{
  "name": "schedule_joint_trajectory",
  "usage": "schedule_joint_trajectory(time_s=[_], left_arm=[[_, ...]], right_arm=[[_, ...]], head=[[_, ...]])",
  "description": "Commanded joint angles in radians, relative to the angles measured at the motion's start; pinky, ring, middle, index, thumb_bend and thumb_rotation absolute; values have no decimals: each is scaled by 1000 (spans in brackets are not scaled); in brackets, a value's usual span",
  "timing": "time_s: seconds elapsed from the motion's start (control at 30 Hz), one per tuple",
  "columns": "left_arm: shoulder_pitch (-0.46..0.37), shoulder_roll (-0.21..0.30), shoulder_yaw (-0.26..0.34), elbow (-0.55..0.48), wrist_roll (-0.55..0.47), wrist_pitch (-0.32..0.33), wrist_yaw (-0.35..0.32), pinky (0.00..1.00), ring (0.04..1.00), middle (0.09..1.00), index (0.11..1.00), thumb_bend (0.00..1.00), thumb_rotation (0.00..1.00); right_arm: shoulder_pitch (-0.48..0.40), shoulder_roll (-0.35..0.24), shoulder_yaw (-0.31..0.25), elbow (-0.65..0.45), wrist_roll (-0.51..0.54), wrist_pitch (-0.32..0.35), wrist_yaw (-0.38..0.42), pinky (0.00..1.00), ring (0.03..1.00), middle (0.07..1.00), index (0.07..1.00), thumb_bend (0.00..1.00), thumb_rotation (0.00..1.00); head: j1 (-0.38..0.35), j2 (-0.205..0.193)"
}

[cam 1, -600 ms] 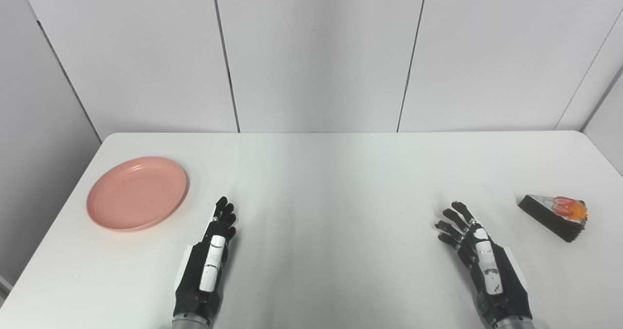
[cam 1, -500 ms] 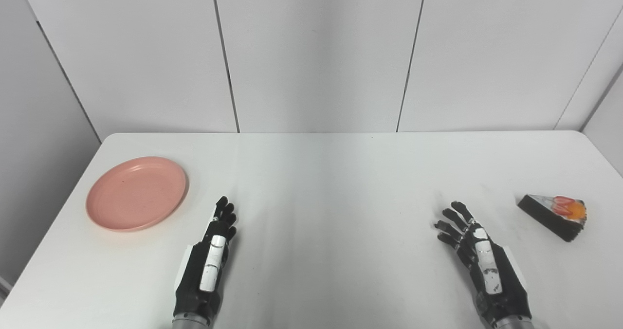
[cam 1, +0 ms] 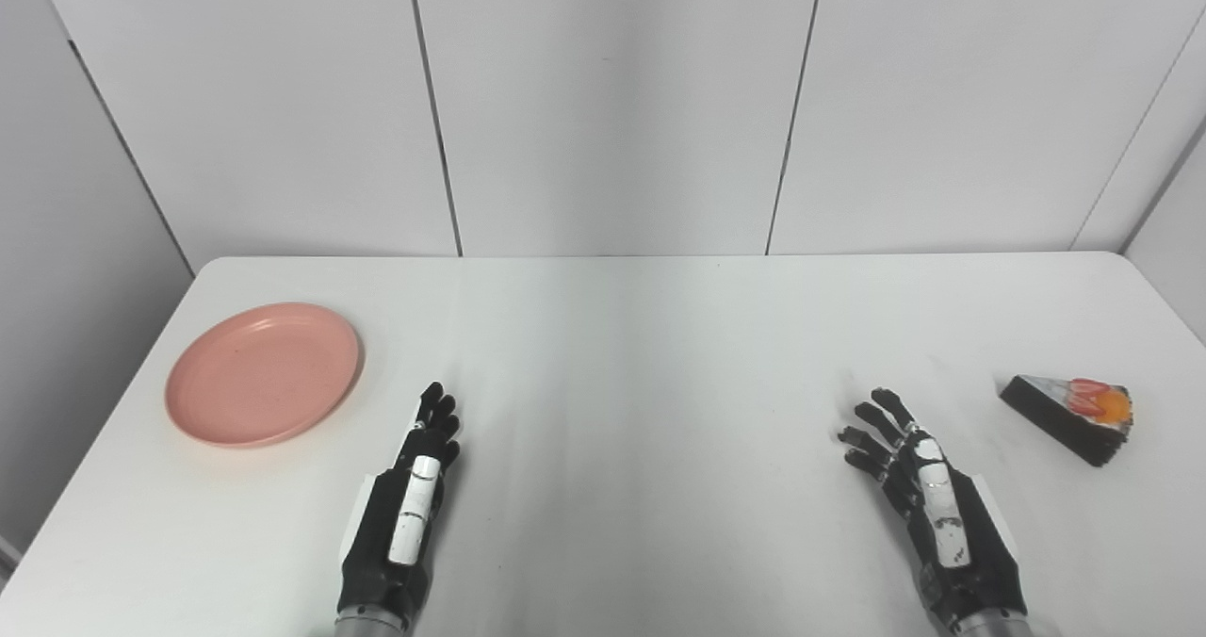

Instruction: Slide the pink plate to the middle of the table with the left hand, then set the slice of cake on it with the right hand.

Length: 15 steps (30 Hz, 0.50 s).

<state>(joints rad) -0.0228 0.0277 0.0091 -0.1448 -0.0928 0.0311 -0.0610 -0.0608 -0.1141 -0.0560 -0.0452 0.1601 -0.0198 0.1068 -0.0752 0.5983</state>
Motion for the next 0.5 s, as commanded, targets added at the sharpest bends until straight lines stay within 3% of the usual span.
schedule_joint_trajectory(time_s=[0.0, 0.47], left_arm=[[-18, 7, -4, -26, -7, -12, -13, 1000, 1000, 1000, 1000, 838, 928], [-14, 7, -4, -39, -6, 0, -11, 1000, 1000, 1000, 1000, 841, 923]], right_arm=[[-5, -3, -2, -7, -1, 11, 0, 837, 824, 884, 904, 858, 975], [-3, -4, -1, -14, 1, 18, 2, 827, 818, 880, 900, 862, 976]], head=[[1, 0], [-1, 5]])
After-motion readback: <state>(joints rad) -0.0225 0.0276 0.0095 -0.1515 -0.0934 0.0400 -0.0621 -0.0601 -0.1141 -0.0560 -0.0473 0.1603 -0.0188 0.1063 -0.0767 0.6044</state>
